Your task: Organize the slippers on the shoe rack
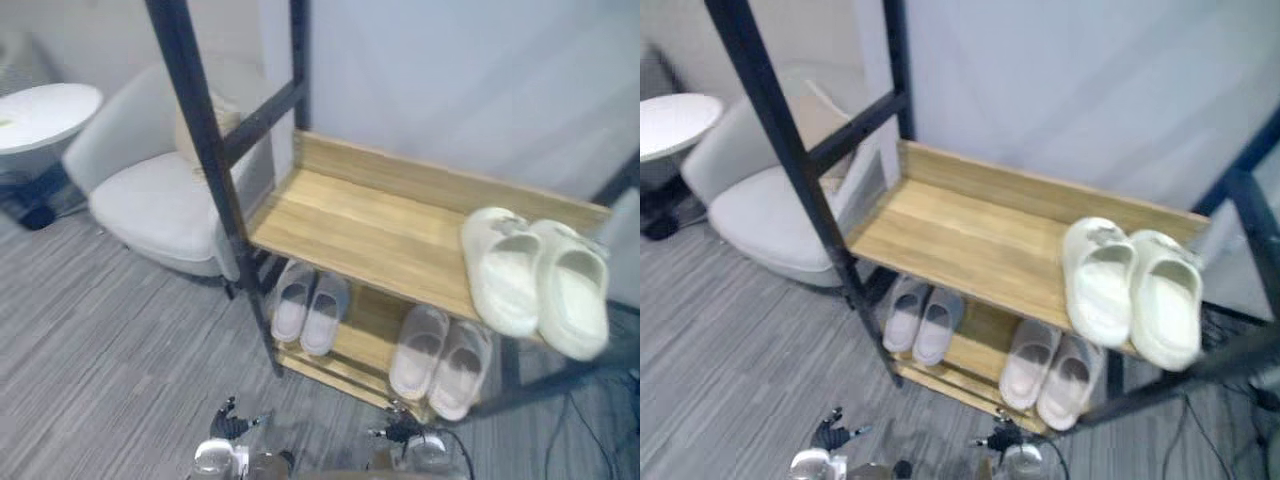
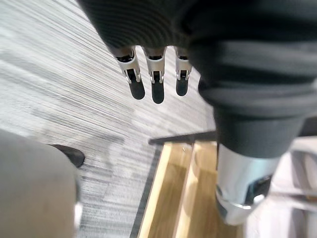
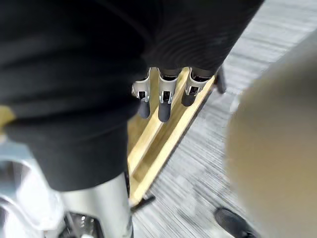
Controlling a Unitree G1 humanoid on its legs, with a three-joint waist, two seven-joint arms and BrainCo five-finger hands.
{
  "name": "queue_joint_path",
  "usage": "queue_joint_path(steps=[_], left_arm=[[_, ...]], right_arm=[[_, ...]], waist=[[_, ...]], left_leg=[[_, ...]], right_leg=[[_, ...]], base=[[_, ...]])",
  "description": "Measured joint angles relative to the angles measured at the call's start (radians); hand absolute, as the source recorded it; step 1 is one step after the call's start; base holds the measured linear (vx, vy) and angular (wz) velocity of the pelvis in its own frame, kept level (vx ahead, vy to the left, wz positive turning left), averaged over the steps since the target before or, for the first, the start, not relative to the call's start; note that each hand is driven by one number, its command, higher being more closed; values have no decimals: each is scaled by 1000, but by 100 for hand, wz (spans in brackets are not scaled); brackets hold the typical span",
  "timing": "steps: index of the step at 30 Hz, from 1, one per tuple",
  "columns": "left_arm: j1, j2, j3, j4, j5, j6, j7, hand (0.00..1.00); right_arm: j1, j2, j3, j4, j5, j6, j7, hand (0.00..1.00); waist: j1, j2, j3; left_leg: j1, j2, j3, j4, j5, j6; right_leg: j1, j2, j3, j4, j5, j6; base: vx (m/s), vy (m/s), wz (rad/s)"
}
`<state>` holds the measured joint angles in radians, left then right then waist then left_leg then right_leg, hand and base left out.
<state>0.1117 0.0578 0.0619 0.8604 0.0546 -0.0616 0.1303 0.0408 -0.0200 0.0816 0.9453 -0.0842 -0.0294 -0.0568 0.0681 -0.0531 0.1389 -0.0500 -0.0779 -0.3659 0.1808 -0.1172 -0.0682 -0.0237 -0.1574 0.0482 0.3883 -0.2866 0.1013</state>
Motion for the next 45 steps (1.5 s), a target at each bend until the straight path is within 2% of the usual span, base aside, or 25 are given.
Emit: queue_joint_path(steps=[5,7,8,11,12,14,15,17,18,19,23,25,26,27,29,32,34,36,38,40,41,42,43,44,45], left_arm=[[-5,-11,-2,-5,0,0,1,0],[-19,-6,-5,-5,-12,0,2,0],[-22,-2,-14,-5,-18,0,3,0],[-33,8,-24,-2,-17,3,3,0],[-33,8,-35,-3,-17,2,3,0],[-32,13,-45,-5,-18,-2,4,0],[-33,29,-55,-1,-18,0,5,0],[-52,34,-48,7,-18,1,4,0],[-51,31,-47,23,-17,2,5,0],[-62,24,-49,38,-16,1,3,0],[-62,28,-42,54,-16,0,2,0],[-63,22,-41,53,-17,0,2,0],[-62,19,-43,56,-17,1,2,0],[-59,23,-50,58,-16,2,3,0],[-55,26,-52,66,-16,4,3,0],[-67,19,-45,77,-18,4,3,0],[-70,13,-40,87,-18,4,4,0],[-71,11,-39,87,-19,4,3,0],[-68,10,-38,94,-18,4,3,0],[-58,7,-6,91,-19,1,3,0],[-52,6,29,94,-20,2,5,0],[-52,-11,62,84,-21,4,4,0],[-31,-25,100,46,-44,1,6,0],[-29,-29,110,30,-51,0,6,0],[-43,-31,115,17,-57,1,18,0]], right_arm=[[-1,2,4,-32,6,-1,-4,0],[-19,1,2,-32,7,-1,-8,0],[-33,-2,-2,-29,7,-2,-16,0],[-47,-12,-3,-26,8,-1,-34,0],[-48,-21,-3,-26,8,0,-33,0],[-69,-25,-3,-25,8,0,-33,0],[-68,-21,-5,-24,8,-3,-34,0],[-95,-17,-21,-11,8,-13,-37,0],[-98,-22,-32,-13,8,-12,-40,0],[-92,-26,-46,-3,8,-8,-43,0],[-81,-12,-47,24,9,2,-40,0],[-85,-12,-44,26,9,4,-39,0],[-84,-10,-36,24,9,4,-35,0],[-80,-9,-26,23,9,4,-30,0],[-68,-10,-21,14,9,1,-27,0],[-66,-24,-21,7,9,-11,-26,0],[-82,-25,-19,10,9,-9,-26,0],[-90,-21,-20,5,9,-11,-25,0],[-89,-22,-20,-9,9,-11,-26,0],[-88,-21,-20,-10,9,-9,-25,0],[-83,-9,-19,-8,9,-8,-25,0],[-81,-8,-9,-16,11,-6,-26,0],[-82,-17,14,-32,17,-8,-28,0],[-86,-17,23,-31,20,-8,-29,0],[-92,-7,32,-28,28,-5,-30,0]], waist=[[6,24,5],[18,19,17],[19,15,18],[-10,14,25],[-12,25,25],[-9,26,27],[-22,1,12],[-19,3,27],[-22,15,31],[-34,23,37],[-17,6,31],[-19,17,40],[-18,34,49],[-19,42,54],[-30,56,63],[-37,51,73],[-38,53,82],[-62,50,86],[-72,46,84],[-72,42,79],[-75,27,74],[-75,38,72],[-55,72,75],[-40,81,82],[-20,87,103]], left_leg=[[-57,31,-133,-33,55,-69],[-85,35,-123,-70,115,-63],[-110,47,-19,-112,156,-16],[-197,93,437,92,64,68],[-202,109,524,116,51,71],[-207,75,510,88,90,87],[-192,54,508,19,107,88],[-195,144,693,181,-25,136],[-183,196,767,241,-72,118],[-174,189,770,250,-96,93],[-168,58,673,169,-84,127],[-134,31,653,125,-92,145],[-100,19,621,105,-80,142],[-56,5,581,63,-67,153],[-1,-7,520,-1,-70,156],[26,-3,505,-6,-74,135],[46,-5,459,-14,-76,141],[110,-13,364,-77,-76,140],[144,-24,292,-74,-88,126],[179,-21,221,-35,-125,67],[126,-40,235,113,-146,39],[44,-31,286,313,-152,36],[-75,32,378,583,-105,37],[-119,70,427,686,-106,47],[-160,137,487,809,-158,75]], right_leg=[[41,34,-175,-63,-15,-31],[31,29,-232,-64,-20,-48],[15,13,-286,-75,-14,-63],[-2,-40,-435,-43,-6,-71],[2,-47,-466,-17,-6,-71],[17,-40,-478,-50,-1,-71],[42,-61,-497,-130,16,-52],[82,-72,-571,-163,71,-11],[102,-71,-605,-163,75,-3],[129,-77,-643,-166,79,17],[147,-149,-677,-133,113,52],[98,-216,-664,55,132,36],[52,-238,-624,212,133,-35],[-22,-199,-512,357,92,-72],[-92,-111,-418,392,43,-51],[-184,-49,-425,224,15,-39],[-228,9,-366,71,50,-15],[-267,81,-266,-101,162,3],[-291,87,-236,-78,197,-22],[-305,108,-282,-26,231,-85],[-280,110,-326,-63,252,-156],[-213,121,-367,-116,227,-166],[-146,150,-365,-182,213,-177],[-112,167,-352,-198,196,-180],[-37,183,-341,-203,157,-183]], base=[[-35,-157,98],[-77,-18,99],[-125,13,115],[-90,30,138],[-46,91,130],[-90,124,106],[-50,122,96],[61,145,74],[43,201,98],[3,194,89],[15,285,91],[32,221,65],[59,193,67],[80,176,74],[153,121,83],[264,73,79],[300,41,82],[468,-28,120],[473,-96,138],[568,-156,159],[685,-185,130],[722,-138,96],[625,-81,25],[623,-62,-18],[569,-79,-22]])
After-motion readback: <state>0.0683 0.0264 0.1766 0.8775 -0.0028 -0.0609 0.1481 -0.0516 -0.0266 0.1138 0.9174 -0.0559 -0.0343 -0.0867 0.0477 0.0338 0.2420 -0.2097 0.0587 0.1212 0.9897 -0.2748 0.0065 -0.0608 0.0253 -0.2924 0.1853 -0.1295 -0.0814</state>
